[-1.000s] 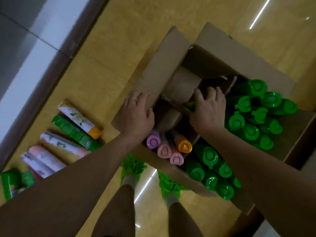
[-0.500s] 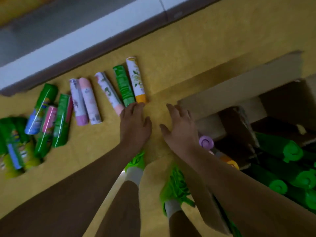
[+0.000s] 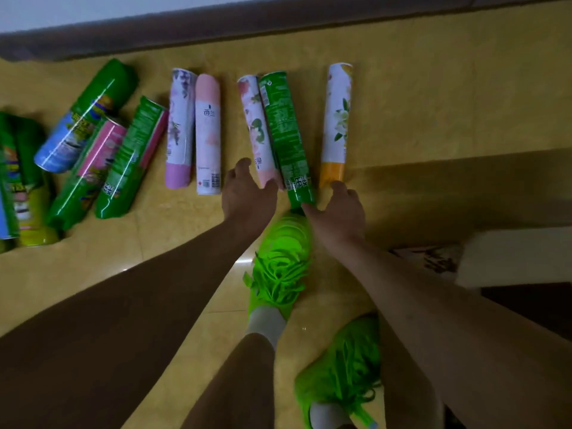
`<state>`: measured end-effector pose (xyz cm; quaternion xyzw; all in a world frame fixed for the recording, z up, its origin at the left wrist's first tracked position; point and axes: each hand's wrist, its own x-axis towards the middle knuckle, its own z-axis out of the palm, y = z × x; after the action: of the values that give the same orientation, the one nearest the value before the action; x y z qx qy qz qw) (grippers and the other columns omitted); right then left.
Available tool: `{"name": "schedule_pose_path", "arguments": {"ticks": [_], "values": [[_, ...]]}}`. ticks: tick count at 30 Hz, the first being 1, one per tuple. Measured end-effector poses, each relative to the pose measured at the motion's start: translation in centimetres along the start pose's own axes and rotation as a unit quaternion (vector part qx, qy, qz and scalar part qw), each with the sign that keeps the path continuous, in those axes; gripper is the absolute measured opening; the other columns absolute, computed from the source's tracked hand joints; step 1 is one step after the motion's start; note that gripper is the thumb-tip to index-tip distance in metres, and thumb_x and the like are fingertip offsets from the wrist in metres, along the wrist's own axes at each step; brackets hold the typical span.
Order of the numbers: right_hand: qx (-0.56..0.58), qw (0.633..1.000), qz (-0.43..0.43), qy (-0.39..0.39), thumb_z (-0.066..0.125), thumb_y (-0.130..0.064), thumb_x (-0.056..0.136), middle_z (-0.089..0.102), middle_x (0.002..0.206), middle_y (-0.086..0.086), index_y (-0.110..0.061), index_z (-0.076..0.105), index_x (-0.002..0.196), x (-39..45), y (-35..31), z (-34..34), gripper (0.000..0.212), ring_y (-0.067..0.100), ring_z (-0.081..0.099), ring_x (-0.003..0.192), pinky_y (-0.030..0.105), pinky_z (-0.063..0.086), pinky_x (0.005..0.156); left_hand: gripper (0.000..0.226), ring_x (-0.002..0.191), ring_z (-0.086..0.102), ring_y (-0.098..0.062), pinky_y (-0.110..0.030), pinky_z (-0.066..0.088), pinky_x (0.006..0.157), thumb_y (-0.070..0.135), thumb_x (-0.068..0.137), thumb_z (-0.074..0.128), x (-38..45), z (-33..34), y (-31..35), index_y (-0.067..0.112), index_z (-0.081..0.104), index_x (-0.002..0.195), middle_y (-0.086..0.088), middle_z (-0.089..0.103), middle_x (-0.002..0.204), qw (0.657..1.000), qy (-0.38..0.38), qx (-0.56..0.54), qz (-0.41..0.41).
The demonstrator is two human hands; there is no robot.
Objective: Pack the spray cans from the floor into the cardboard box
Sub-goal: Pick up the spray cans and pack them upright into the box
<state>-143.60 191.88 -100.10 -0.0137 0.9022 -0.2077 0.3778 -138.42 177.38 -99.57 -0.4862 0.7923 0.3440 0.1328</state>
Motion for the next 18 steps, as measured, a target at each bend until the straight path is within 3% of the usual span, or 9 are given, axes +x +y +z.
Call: {"name": "schedule_pose_path", "arguments": {"ticks": [6,7,10,13,16,18], "values": [[-0.058,0.997,0.042,0.000,0.072,-0.052,0.081,0.055,0.128,0.015,-0.007,0.050,0.128,5.2,-1.6,6.2,0.069,0.036,0.055,0.118,0.039,0.047,0.091,0.083,0.110,0.060,-0.032,-0.042,0.052,0.090,0.057,0.065,0.076,7.2,3.4,-1.3,0.014,0.045,0.130,-0.011,0.060,0.123,0.988,-0.016,-0.076,-0.133],[-0.076,0.996,0.045,0.010,0.073,-0.051,0.081,0.052,0.131,0.014,-0.006,0.045,0.131,5.5,-1.6,6.8,0.072,0.036,0.052,0.120,0.041,0.046,0.093,0.088,0.112,0.059,-0.032,-0.044,0.052,0.093,0.056,0.062,0.080,8.0,3.5,-1.7,0.013,0.044,0.130,-0.012,0.058,0.125,0.986,-0.018,-0.075,-0.150],[-0.099,0.993,0.040,0.040,0.074,-0.047,0.081,0.053,0.131,0.014,-0.007,0.039,0.132,6.3,-1.4,7.7,0.073,0.036,0.051,0.119,0.041,0.045,0.091,0.086,0.115,0.058,-0.035,-0.047,0.052,0.096,0.027,0.065,0.080,9.7,4.0,-3.3,0.008,0.038,0.139,-0.018,0.055,0.131,0.982,-0.072,-0.069,-0.160],[-0.036,0.998,0.043,0.037,0.075,-0.037,0.078,0.060,0.121,0.017,-0.007,0.045,0.124,7.1,-0.8,7.5,0.062,0.036,0.056,0.113,0.039,0.046,0.088,0.080,0.103,0.063,-0.032,-0.045,0.055,0.091,0.026,0.057,0.078,9.8,3.8,-3.3,0.010,0.045,0.128,-0.014,0.060,0.119,0.981,-0.078,-0.052,-0.170],[0.032,0.998,0.045,0.040,0.077,-0.031,0.074,0.064,0.114,0.016,-0.007,0.048,0.118,6.7,-0.6,6.4,0.058,0.036,0.061,0.107,0.036,0.046,0.083,0.069,0.089,0.066,-0.025,-0.037,0.059,0.074,0.039,0.052,0.082,8.7,3.5,-1.9,0.013,0.059,0.111,-0.005,0.066,0.103,0.977,-0.020,-0.117,-0.178],[0.077,0.996,0.036,0.038,0.077,-0.030,0.075,0.065,0.112,0.015,-0.006,0.049,0.117,5.7,-1.0,5.3,0.056,0.036,0.061,0.104,0.035,0.045,0.080,0.068,0.079,0.068,-0.027,-0.045,0.061,0.065,0.045,0.044,0.077,7.4,2.7,-0.5,0.015,0.061,0.103,-0.007,0.068,0.094,0.972,0.012,-0.166,-0.164]]}}
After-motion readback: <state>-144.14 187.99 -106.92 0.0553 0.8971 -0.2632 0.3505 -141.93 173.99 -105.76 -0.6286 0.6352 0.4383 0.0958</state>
